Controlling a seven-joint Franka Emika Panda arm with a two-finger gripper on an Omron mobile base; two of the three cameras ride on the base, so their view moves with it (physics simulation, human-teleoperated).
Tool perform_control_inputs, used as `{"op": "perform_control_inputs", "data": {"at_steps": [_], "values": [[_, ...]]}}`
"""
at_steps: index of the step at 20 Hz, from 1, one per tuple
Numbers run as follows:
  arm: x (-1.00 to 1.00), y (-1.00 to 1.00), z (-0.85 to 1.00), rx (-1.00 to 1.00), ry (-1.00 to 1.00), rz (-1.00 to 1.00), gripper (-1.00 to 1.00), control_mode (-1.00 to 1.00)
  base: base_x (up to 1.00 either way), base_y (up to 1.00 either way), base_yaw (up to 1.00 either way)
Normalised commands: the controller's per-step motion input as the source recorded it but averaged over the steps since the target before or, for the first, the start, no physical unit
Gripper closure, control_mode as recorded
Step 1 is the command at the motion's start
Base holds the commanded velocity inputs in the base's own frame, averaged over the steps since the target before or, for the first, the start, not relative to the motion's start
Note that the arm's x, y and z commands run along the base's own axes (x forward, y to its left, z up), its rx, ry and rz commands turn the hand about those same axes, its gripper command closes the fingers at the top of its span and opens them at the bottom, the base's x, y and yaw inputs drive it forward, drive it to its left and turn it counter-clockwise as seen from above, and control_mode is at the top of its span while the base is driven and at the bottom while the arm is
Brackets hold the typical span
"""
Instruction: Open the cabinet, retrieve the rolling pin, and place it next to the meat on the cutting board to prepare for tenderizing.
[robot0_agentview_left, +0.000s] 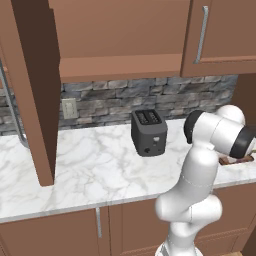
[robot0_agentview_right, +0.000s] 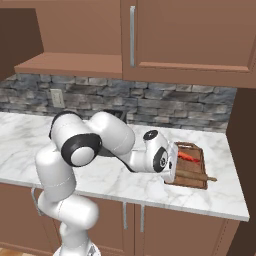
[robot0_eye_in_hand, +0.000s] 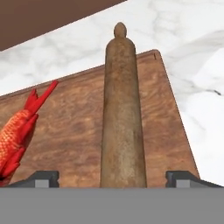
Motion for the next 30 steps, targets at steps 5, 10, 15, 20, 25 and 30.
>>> {"op": "perform_control_inputs", "data": {"at_steps": [5,10,15,20,25,30], "values": [[-0.14,-0.12,0.25,0.01,-0.06,0.01,-1.0,-1.0,0.0,0.0,0.0],[-0.1,0.0,0.31,0.0,-0.05,0.04,-1.0,-1.0,0.0,0.0,0.0],[-0.17,0.0,0.35,0.0,-0.1,0.02,-1.0,-1.0,0.0,0.0,0.0],[-0.33,0.0,0.45,-0.01,-0.14,0.0,-1.0,-1.0,0.0,0.0,0.0],[-0.38,0.0,0.53,-0.06,-0.15,0.0,-1.0,-1.0,0.0,0.0,0.0],[-0.39,0.0,0.49,-0.08,-0.13,0.0,-1.0,-1.0,0.0,0.0,0.0]]}}
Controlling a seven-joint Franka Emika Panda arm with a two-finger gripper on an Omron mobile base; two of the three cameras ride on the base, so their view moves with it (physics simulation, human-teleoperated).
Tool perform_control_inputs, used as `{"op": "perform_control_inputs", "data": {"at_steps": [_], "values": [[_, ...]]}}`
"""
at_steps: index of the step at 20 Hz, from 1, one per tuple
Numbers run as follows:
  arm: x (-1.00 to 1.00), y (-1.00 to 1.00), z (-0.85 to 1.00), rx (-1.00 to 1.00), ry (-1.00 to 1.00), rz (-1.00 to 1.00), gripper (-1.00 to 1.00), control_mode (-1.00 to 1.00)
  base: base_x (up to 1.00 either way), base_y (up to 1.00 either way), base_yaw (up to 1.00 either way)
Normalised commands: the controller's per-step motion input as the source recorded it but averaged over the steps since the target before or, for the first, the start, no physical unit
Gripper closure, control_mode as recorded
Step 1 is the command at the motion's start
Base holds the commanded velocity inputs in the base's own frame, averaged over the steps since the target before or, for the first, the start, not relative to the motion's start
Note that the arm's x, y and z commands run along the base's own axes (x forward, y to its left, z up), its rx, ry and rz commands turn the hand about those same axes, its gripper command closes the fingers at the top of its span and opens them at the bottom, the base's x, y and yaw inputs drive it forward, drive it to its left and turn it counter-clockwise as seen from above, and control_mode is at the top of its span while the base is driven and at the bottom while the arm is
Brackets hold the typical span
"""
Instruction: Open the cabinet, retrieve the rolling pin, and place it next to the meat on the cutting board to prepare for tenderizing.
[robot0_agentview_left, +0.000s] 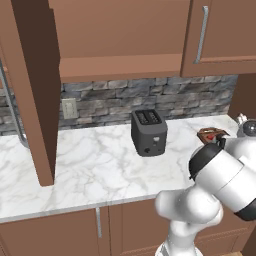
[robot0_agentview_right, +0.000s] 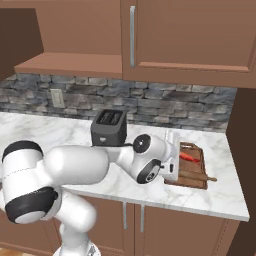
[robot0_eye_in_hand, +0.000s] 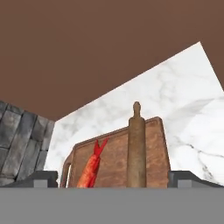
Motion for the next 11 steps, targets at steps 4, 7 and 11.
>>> {"op": "perform_control_inputs", "data": {"at_steps": [4,7,11], "values": [[-0.52,0.0,0.47,-0.07,-0.14,0.0,-1.0,-1.0,0.0,0.0,0.0],[-0.55,0.0,0.51,-0.06,-0.13,0.0,-1.0,-1.0,0.0,0.0,0.0],[-0.62,-0.03,0.57,-0.05,-0.14,0.0,-1.0,-1.0,0.0,0.0,0.0]]}}
